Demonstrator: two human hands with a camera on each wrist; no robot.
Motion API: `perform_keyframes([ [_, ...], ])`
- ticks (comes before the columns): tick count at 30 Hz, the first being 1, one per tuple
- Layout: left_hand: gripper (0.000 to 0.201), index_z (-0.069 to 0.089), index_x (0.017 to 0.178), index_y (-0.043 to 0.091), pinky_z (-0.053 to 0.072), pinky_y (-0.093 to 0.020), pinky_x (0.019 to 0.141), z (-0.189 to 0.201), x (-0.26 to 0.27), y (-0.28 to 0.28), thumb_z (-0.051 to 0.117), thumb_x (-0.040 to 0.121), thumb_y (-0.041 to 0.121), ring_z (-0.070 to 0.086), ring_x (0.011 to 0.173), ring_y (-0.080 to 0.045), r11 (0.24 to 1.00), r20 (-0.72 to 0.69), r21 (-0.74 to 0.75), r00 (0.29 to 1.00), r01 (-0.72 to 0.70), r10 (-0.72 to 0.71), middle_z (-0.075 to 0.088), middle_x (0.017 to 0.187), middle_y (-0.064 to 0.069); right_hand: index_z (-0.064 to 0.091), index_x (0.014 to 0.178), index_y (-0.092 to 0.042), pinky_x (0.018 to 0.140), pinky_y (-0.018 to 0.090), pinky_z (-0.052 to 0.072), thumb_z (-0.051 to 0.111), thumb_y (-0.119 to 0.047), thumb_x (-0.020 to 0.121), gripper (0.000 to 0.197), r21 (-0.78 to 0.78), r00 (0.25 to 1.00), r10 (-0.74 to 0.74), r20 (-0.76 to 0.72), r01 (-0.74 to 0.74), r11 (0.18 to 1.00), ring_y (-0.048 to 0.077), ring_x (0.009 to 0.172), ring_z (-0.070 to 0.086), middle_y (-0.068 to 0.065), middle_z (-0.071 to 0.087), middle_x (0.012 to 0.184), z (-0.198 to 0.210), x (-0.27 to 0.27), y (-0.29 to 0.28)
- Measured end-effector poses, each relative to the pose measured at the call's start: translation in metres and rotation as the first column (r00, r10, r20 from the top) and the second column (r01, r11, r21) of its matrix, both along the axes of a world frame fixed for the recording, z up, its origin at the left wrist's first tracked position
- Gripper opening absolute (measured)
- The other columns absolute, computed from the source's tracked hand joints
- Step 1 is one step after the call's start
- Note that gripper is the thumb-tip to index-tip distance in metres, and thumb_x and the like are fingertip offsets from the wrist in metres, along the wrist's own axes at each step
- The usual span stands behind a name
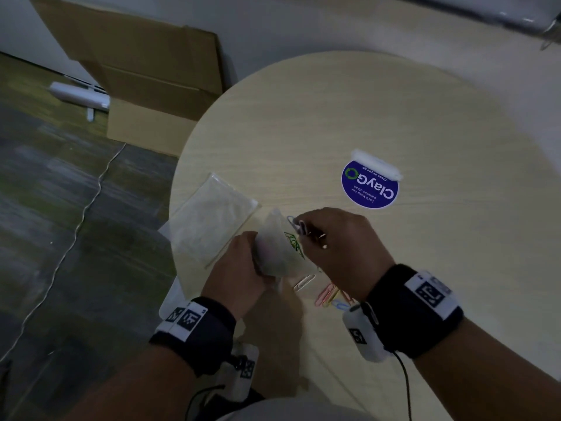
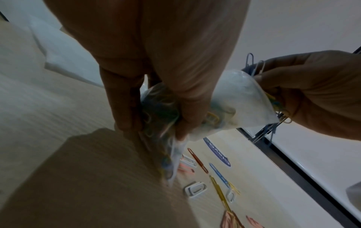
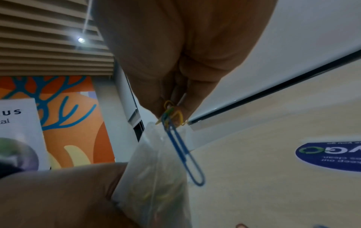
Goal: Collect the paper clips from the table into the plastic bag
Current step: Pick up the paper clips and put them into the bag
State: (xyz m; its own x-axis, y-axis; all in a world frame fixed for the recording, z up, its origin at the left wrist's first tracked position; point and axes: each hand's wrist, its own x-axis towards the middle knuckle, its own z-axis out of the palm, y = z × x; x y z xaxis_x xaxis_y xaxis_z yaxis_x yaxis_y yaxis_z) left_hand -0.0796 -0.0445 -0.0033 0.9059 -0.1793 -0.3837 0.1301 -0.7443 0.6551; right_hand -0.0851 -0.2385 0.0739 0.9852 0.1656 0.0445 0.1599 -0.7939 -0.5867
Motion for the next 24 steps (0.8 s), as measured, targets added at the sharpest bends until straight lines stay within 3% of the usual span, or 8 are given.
perform_keyframes([
  [5,0.064,0.049,0.116,0.034,0.047,-0.031,0.082,0.004,0.000,-0.002,0.086,0.063,0.030,0.060,0.102,-0.018,1.000,0.001,-0.012,1.000,-0.011,0.011,0.058,0.114,0.008,0.063,0.114,-0.025,0.076,0.034,0.047,0.055,-0.031,0.085,0.030,-0.106,0.992,0.081,-0.102,-0.091,0.990,0.024,0.093,0.064,0.001,0.071,0.103,-0.005,0.002,0.007],
  [8,0.059,0.054,0.117,0.031,0.046,-0.030,0.081,0.005,0.001,-0.003,0.084,0.067,0.030,0.060,0.100,-0.017,1.000,0.011,0.000,1.000,-0.008,0.008,0.059,0.109,0.009,0.062,0.120,-0.029,0.081,0.036,0.050,0.059,-0.029,0.082,0.038,-0.048,0.985,0.103,-0.141,-0.110,0.993,0.021,0.095,0.066,-0.001,0.072,0.109,0.001,-0.001,0.001],
  [10,0.062,0.053,0.118,0.031,0.048,-0.032,0.085,0.005,0.001,-0.003,0.085,0.065,0.030,0.061,0.104,-0.020,1.000,0.002,0.002,1.000,-0.013,0.013,0.060,0.112,0.007,0.068,0.113,-0.029,0.080,0.033,0.052,0.063,-0.023,0.081,0.033,0.023,0.993,0.052,-0.102,-0.050,0.998,0.014,0.088,0.068,-0.004,0.074,0.104,0.004,-0.001,-0.003],
  [14,0.072,0.049,0.123,0.031,0.045,-0.029,0.087,0.004,0.000,-0.002,0.088,0.063,0.033,0.057,0.110,-0.018,1.000,-0.004,0.006,1.000,-0.009,0.009,0.057,0.119,0.007,0.074,0.093,-0.026,0.067,0.015,0.047,0.071,-0.015,0.080,0.017,0.183,0.991,-0.114,-0.070,0.125,0.975,0.006,0.069,0.064,-0.010,0.072,0.086,0.002,0.002,-0.008],
  [17,0.074,0.047,0.127,0.030,0.046,-0.029,0.088,0.001,0.000,0.000,0.087,0.065,0.033,0.057,0.112,-0.018,1.000,0.012,0.009,1.000,0.010,-0.010,0.057,0.122,0.006,0.073,0.092,-0.025,0.068,0.013,0.045,0.072,-0.016,0.078,0.017,0.174,0.984,-0.146,-0.101,0.162,0.971,0.003,0.071,0.062,-0.012,0.070,0.084,-0.007,0.002,-0.007],
  [21,0.072,0.047,0.128,0.028,0.048,-0.032,0.089,-0.004,0.002,0.002,0.085,0.067,0.030,0.057,0.112,-0.020,1.000,0.024,-0.014,1.000,0.021,-0.020,0.057,0.123,0.004,0.075,0.092,-0.029,0.064,0.006,0.039,0.074,-0.019,0.077,0.018,0.174,0.979,-0.077,-0.190,0.111,0.979,-0.009,0.065,0.057,-0.017,0.068,0.080,-0.014,-0.003,-0.007],
  [24,0.069,0.048,0.124,0.033,0.050,-0.034,0.090,-0.008,0.001,0.007,0.086,0.066,0.036,0.057,0.111,-0.015,0.998,0.029,-0.065,0.999,0.019,-0.017,0.058,0.121,0.009,0.075,0.093,-0.030,0.061,0.009,0.043,0.073,-0.018,0.080,0.018,0.343,0.936,-0.192,-0.294,0.291,0.893,-0.004,0.067,0.062,-0.012,0.074,0.087,-0.019,-0.008,-0.026],
])
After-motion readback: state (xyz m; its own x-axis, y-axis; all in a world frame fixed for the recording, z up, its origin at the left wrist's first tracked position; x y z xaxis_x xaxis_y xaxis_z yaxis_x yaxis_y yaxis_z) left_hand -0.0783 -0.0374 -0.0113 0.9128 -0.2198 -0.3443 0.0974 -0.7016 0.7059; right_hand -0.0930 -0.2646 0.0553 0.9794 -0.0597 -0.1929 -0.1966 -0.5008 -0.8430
